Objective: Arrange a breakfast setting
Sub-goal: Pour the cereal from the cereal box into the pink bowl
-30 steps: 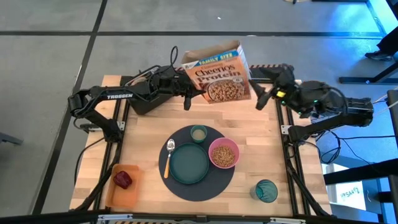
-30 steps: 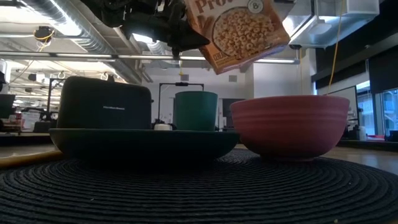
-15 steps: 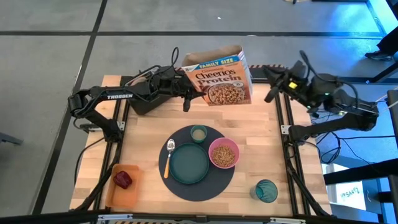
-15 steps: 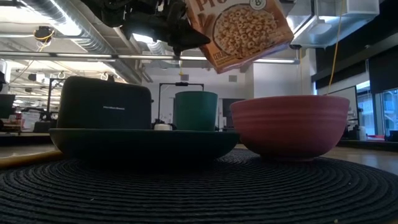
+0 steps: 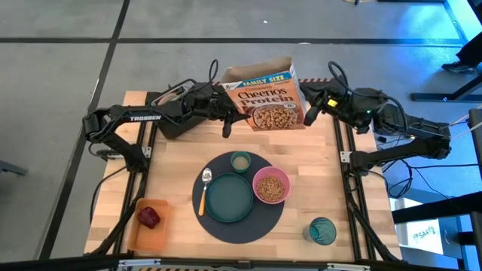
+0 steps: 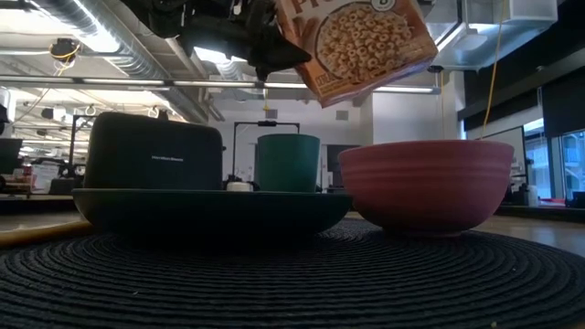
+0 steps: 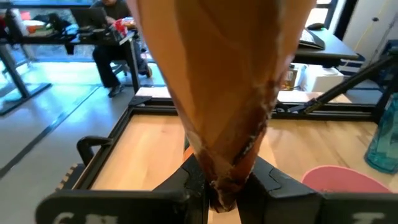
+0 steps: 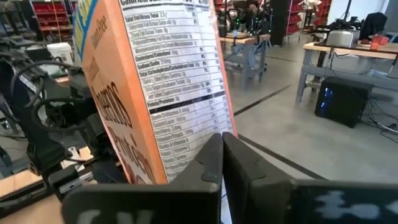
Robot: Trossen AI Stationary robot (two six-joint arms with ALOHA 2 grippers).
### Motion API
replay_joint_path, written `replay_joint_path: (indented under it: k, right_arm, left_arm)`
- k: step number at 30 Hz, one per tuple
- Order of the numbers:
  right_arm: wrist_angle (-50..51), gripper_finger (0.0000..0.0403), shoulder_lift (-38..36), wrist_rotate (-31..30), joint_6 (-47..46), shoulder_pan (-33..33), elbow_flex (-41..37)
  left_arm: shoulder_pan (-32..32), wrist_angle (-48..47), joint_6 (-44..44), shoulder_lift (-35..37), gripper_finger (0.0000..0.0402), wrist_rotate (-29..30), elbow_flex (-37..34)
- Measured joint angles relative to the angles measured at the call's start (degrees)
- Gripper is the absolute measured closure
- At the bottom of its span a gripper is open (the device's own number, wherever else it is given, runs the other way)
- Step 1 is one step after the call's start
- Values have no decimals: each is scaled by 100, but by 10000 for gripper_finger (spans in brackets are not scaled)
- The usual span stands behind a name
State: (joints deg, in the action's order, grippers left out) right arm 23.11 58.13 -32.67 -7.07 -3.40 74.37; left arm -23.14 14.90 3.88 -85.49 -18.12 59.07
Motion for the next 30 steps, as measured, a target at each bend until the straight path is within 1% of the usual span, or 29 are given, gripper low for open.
replay_joint_path:
  k: [5, 12, 15, 22, 26, 30]
  right_arm:
    - [467, 402, -4, 18, -162, 0, 4]
    - [1035, 403, -11, -137, -391, 0, 7]
    - [911, 403, -4, -141, -352, 0, 7]
    - [-24, 403, 4, -44, 277, 0, 16]
    - [-54, 403, 23, -30, 449, 0, 152]
    - [291, 403, 26, -64, 323, 0, 177]
  left_arm:
    - [-43, 1, -207, 0, 358, 85, -3]
    - [-63, 148, -319, 0, 358, 108, -9]
    - [-63, 148, -327, 0, 358, 112, -9]
    - [-48, 52, -205, 11, 358, 112, -2]
    - [-41, 5, -183, 11, 358, 115, -2]
    - [-65, -54, -160, 7, 358, 257, -2]
